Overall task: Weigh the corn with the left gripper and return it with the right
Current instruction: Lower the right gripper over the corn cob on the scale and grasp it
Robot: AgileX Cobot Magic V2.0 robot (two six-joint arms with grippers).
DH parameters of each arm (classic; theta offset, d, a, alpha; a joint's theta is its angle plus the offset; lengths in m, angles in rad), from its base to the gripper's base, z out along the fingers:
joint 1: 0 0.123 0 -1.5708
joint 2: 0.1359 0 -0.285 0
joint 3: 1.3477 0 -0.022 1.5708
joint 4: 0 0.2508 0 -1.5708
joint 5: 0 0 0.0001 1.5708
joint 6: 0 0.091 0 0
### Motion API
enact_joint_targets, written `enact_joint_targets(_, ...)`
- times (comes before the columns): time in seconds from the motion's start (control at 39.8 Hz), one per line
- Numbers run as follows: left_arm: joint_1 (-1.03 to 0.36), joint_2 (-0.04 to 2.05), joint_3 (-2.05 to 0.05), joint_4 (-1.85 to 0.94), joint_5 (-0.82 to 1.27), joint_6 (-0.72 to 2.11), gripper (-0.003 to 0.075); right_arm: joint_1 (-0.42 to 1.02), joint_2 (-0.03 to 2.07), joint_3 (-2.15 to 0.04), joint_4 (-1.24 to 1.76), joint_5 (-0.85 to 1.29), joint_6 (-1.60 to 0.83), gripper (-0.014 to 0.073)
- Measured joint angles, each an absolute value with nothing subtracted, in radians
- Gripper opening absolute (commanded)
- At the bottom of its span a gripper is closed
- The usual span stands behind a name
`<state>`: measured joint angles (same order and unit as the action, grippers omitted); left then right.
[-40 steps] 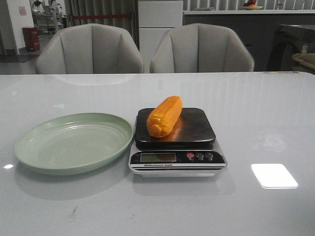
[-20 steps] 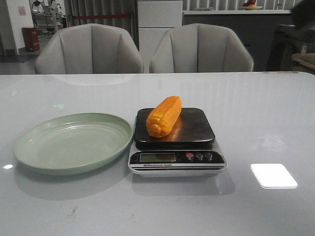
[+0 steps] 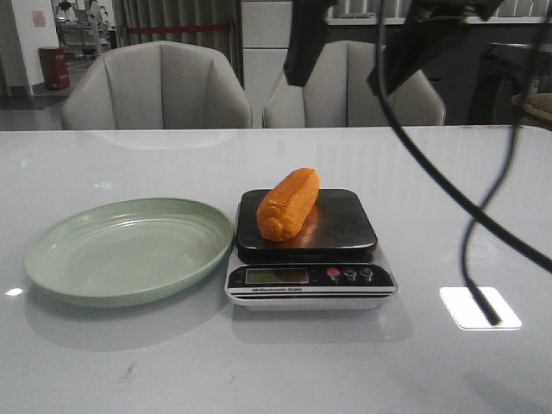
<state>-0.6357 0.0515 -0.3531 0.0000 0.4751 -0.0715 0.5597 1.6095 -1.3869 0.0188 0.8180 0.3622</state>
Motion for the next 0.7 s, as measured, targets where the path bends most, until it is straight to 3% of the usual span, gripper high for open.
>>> enact_joint_targets(0.4, -0.636, 0.052, -0.353, 0.0, 0.475, -0.072, 0.0114, 0.579, 1.97, -1.738, -0.068, 1.003, 0.629, 0.0474)
enact_joint_targets(0.7, -0.636, 0.052, -0.353, 0.0, 0.475, -0.072, 0.0114, 0.579, 2.066, -1.808, -0.069, 1.049, 0.762, 0.0474)
